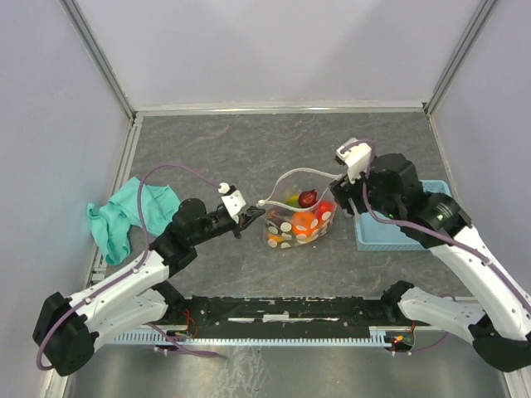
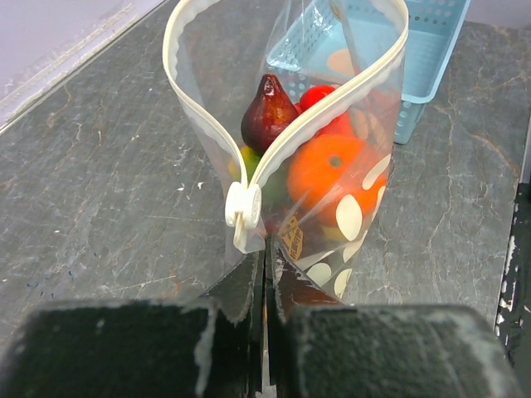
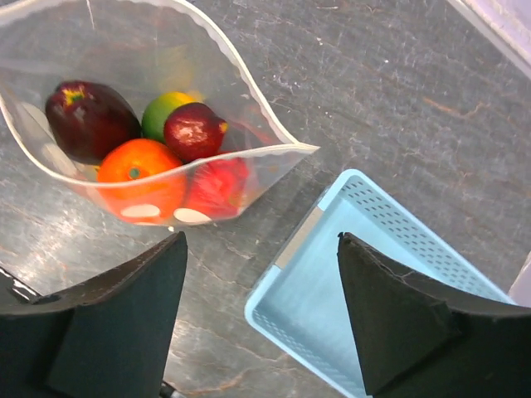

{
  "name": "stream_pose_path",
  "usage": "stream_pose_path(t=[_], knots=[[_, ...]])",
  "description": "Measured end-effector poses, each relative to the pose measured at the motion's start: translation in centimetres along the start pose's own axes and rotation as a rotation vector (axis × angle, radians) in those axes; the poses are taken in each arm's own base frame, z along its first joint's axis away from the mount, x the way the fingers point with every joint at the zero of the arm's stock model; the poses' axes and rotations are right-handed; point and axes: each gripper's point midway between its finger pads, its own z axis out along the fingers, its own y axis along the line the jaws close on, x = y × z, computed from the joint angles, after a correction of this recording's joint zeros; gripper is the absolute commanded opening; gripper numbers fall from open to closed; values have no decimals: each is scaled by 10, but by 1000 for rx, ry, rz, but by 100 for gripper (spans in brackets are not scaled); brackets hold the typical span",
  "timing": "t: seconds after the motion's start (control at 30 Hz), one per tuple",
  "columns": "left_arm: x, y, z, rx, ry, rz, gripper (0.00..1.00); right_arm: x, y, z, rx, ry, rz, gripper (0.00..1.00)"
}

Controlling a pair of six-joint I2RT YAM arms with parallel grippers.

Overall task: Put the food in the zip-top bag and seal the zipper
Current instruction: Zip the zipper food storage bag at the center of the board.

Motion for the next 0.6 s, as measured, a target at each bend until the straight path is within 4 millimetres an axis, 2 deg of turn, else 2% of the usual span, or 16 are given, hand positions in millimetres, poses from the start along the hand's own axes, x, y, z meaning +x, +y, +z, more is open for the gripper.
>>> stream_pose_path(t=[0.17,0.5,0.6], knots=[[-3,1,-7,-8,0,40,3,8,-10,-1,-83,-27,-76,83],[-1,2,-10,-13,17,65,3,25,-8,53,-324,24,-132,83],[-3,2,-11,-14,12,71,3,22,-5,62,-369,7,-150,78]])
